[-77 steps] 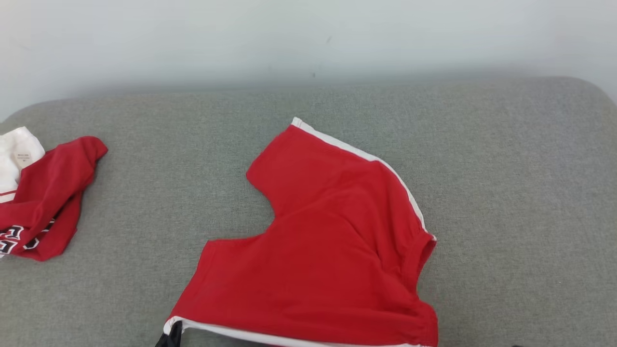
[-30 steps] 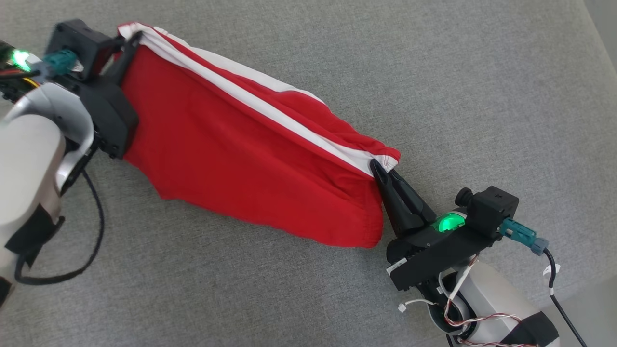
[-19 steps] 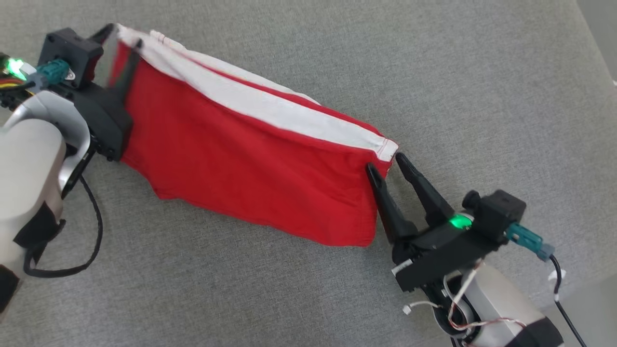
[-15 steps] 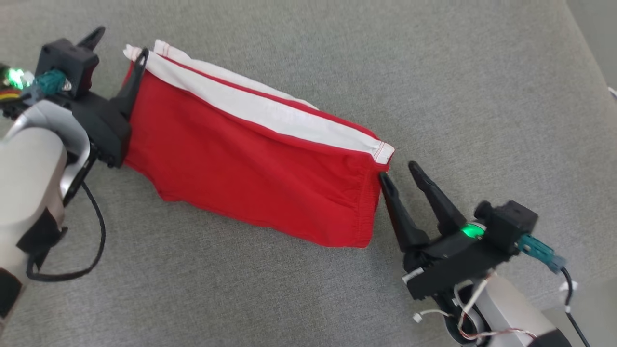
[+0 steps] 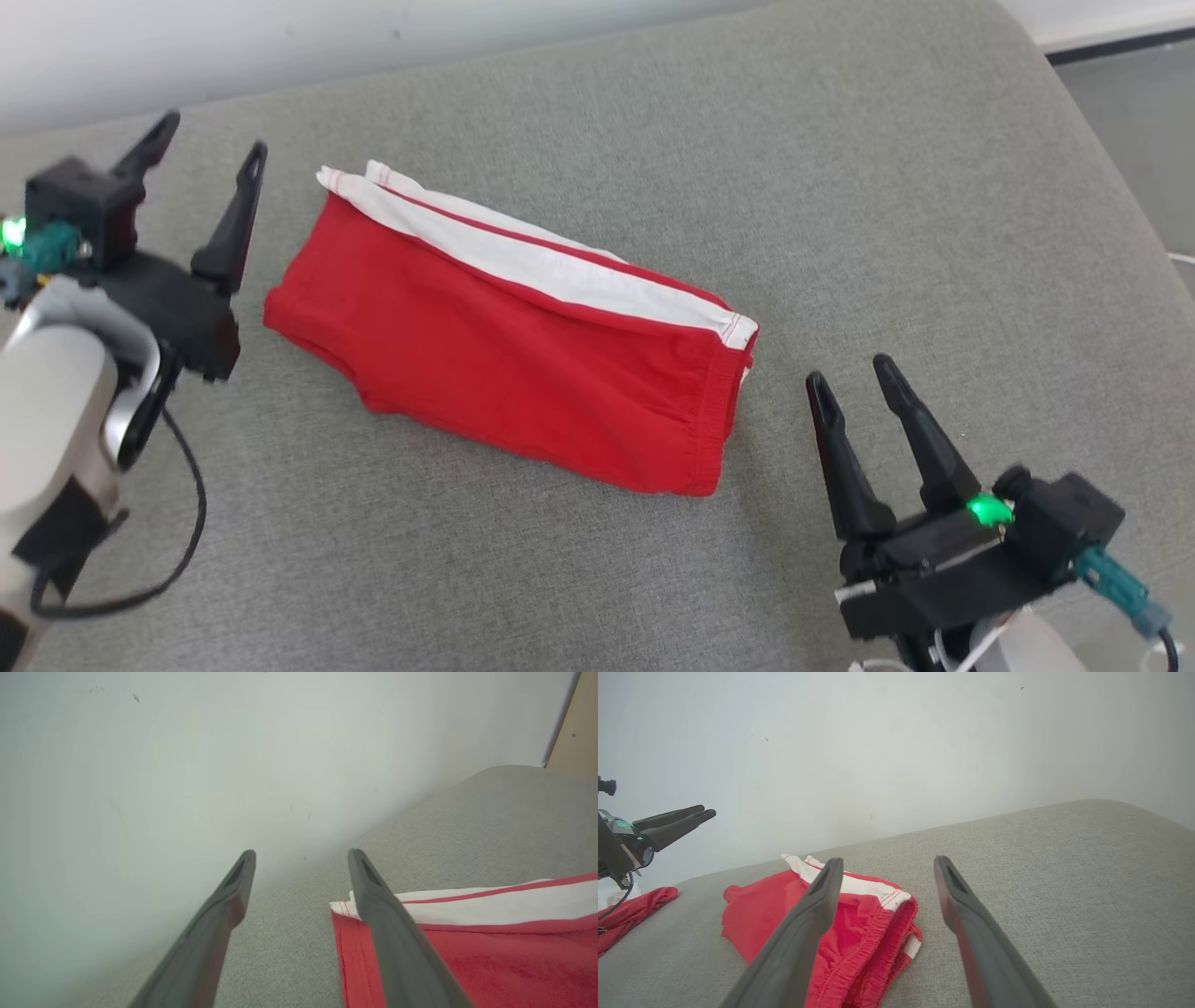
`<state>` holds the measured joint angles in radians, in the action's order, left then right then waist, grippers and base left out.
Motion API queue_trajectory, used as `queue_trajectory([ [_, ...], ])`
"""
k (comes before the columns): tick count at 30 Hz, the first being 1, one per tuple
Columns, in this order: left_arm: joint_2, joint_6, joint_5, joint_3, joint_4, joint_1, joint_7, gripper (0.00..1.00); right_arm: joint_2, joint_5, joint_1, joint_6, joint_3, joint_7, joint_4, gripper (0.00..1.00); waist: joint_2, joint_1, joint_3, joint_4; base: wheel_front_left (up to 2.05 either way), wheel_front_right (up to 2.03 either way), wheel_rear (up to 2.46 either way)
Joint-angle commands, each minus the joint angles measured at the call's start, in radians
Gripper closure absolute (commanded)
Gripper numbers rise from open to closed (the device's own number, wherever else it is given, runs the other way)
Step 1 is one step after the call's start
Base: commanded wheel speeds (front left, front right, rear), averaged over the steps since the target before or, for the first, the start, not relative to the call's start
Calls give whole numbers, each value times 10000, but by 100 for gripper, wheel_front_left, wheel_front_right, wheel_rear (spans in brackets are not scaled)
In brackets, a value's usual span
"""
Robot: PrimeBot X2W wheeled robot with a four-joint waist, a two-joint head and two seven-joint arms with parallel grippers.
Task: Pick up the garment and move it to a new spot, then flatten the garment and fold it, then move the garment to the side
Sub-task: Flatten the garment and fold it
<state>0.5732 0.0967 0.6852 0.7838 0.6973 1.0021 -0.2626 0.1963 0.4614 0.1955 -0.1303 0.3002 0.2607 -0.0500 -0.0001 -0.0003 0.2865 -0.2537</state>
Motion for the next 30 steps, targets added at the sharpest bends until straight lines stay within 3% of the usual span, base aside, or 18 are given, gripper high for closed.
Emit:
queue_trajectory([
  [1,104,-59,-79,-74,-133,-351,-26,0,-76,-218,-238,-11,-67,44,122,0,1,3,-251,124,0,0,0],
  [6,407,-66,-129,-200,-507,-981,-29,0,-514,-804,-1044,-11,-249,51,588,0,1,3,-401,100,0,0,0],
  [14,708,168,265,140,-818,-1086,808,0,-1088,-1109,-1740,-11,-224,36,667,0,1,3,-456,-166,0,0,0],
  [30,1482,322,1663,1915,-1538,63,5442,0,-1227,-979,-1222,-11,100,36,400,0,1,3,101,-828,0,0,0],
])
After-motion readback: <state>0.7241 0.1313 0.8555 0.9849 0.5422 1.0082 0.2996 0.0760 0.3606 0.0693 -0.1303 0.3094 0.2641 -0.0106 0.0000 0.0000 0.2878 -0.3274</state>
